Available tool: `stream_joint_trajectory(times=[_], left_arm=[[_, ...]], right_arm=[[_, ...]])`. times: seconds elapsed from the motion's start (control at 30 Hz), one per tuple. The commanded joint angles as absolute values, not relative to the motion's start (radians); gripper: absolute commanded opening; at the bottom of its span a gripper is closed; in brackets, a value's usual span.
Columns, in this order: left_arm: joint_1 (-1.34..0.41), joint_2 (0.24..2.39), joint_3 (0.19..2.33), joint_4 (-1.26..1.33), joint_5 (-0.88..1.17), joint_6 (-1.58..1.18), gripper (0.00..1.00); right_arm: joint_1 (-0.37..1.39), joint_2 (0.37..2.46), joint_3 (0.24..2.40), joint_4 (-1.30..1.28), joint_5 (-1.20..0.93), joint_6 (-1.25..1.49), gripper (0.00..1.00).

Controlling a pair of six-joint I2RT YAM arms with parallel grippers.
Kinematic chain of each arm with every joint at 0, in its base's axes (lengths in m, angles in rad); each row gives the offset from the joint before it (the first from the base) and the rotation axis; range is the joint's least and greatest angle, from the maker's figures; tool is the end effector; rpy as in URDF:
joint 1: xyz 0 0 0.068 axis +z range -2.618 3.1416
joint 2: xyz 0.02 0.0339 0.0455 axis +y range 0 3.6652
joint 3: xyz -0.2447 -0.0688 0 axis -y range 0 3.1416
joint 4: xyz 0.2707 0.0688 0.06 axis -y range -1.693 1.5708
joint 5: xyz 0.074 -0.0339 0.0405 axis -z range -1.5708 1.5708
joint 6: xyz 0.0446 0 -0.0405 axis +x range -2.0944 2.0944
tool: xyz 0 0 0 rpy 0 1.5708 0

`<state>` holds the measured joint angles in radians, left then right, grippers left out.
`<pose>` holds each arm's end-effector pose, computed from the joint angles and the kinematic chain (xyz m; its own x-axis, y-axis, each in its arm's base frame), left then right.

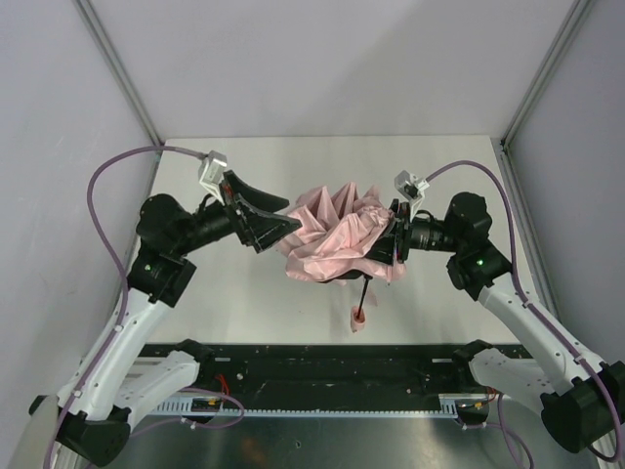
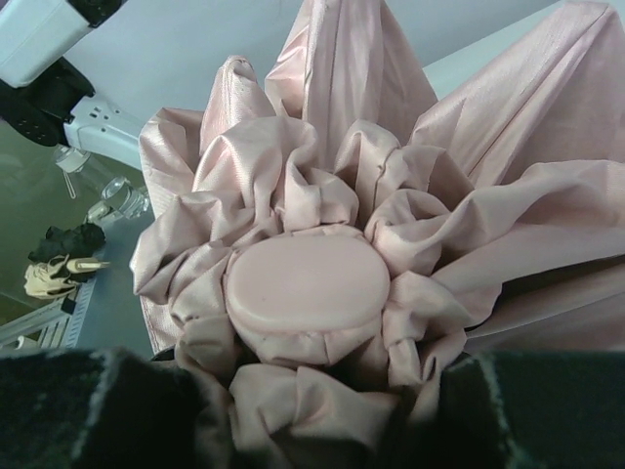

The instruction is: Put away the umbrella

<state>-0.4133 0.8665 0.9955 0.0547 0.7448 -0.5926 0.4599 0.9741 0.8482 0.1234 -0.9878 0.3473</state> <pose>0.1960 -0.1190 0.4138 -0.3670 -0.2874 -0.8847 0.8446 0.2955 -0.4464 0.2139 0.1475 0.3412 -0.3399 0.0407 -0.9396 -0.9324 0.1158 0.3423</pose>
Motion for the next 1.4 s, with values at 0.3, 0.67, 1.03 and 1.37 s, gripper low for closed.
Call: stream_joint_trajectory(times=[0.3,0.67,1.03,1.37], left_arm=[[-0.550,1.019,1.034,0.011,0.663,-0.553,0.34],[-0.817,1.169,1.055,0.327,0.651,-0.661,0.00],[-0.844,1.223,1.019,0.458,0.716,-0.764,0.00],[-0.757,1.151,0.989,0.458,0.740,-0.790,0.59]], right_arm=[[0.467,0.956,0.862,0.210,-1.061,0.372,0.00],[0.503,0.999,0.862,0.271,-0.992,0.421,0.32],[0.586,1.023,0.862,0.503,-0.914,0.511,0.60],[0.575,0.980,0.857,0.311,-0.843,0.425,0.00]])
